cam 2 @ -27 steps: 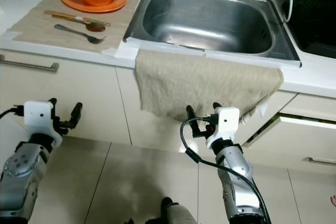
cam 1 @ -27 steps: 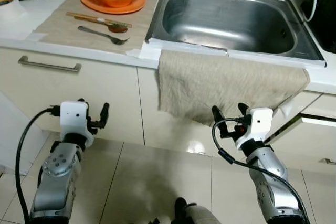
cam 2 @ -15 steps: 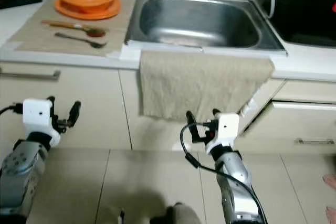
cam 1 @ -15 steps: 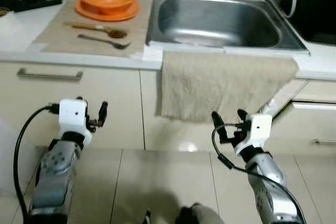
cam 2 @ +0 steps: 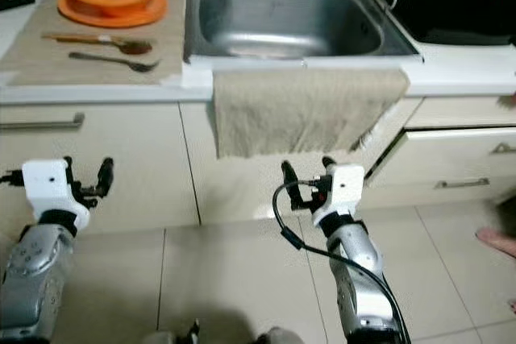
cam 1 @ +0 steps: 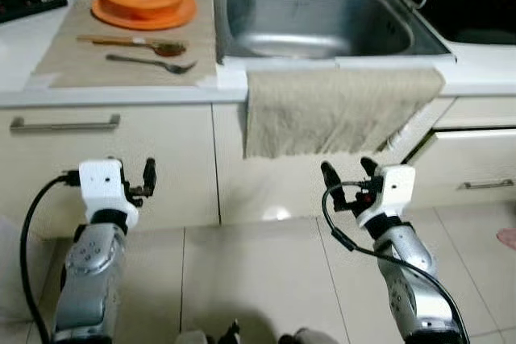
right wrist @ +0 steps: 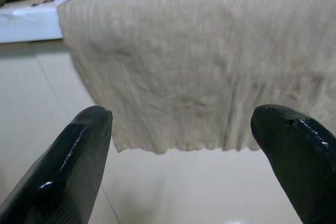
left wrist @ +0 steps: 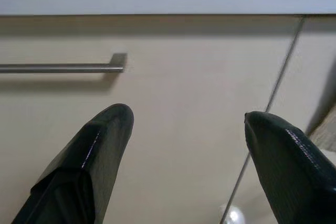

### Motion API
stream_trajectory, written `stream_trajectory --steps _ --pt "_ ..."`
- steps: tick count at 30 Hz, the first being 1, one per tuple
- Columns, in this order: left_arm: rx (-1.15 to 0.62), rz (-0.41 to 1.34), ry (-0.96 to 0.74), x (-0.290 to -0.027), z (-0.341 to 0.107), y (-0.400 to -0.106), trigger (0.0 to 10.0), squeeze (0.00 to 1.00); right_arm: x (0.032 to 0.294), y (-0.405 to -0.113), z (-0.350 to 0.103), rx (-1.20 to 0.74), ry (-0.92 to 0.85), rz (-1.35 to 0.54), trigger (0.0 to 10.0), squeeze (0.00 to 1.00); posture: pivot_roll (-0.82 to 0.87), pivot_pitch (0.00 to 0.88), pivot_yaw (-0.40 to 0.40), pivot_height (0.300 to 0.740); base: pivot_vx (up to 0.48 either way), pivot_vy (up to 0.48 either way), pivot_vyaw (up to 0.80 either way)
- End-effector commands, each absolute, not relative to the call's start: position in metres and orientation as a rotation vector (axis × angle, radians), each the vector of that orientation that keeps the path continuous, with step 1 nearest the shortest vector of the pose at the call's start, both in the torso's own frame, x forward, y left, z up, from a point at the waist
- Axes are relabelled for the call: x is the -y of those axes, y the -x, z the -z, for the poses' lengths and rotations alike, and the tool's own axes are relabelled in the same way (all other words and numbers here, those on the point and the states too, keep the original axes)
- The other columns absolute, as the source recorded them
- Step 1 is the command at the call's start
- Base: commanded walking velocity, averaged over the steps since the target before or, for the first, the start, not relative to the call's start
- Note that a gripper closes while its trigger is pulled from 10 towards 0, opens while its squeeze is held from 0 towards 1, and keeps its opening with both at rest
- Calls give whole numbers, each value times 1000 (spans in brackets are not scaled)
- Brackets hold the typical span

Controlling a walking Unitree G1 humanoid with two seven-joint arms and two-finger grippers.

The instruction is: Kitchen organization

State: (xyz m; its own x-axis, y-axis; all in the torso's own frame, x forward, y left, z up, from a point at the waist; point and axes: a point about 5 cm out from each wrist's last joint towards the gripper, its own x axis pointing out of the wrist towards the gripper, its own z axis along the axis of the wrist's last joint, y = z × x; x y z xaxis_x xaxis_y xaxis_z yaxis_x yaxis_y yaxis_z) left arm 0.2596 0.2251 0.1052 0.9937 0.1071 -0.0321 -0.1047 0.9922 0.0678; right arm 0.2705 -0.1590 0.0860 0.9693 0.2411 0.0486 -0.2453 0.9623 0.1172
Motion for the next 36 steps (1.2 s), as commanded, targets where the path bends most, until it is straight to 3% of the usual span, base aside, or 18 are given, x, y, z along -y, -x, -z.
stream_trajectory --steps 1,25,33,36 --pt "-49 -81 -78 -218 -102 -255 10000 0 165 -268 -80 16 -134 -216 10000 0 -94 143 -34 740 0 0 0" --pt "-94 -125 1 -204 -92 -250 10000 0 131 -275 -69 -50 -81 -248 10000 0 -100 214 -81 740 0 0 0" --pt "-83 -155 2 -207 -91 -252 10000 0 137 -277 -71 -36 -88 -217 10000 0 -114 204 -84 740 0 0 0" --pt "-24 -146 2 -209 -99 -248 10000 0 142 -277 -85 65 -143 -211 10000 0 -115 164 -78 740 0 0 0"
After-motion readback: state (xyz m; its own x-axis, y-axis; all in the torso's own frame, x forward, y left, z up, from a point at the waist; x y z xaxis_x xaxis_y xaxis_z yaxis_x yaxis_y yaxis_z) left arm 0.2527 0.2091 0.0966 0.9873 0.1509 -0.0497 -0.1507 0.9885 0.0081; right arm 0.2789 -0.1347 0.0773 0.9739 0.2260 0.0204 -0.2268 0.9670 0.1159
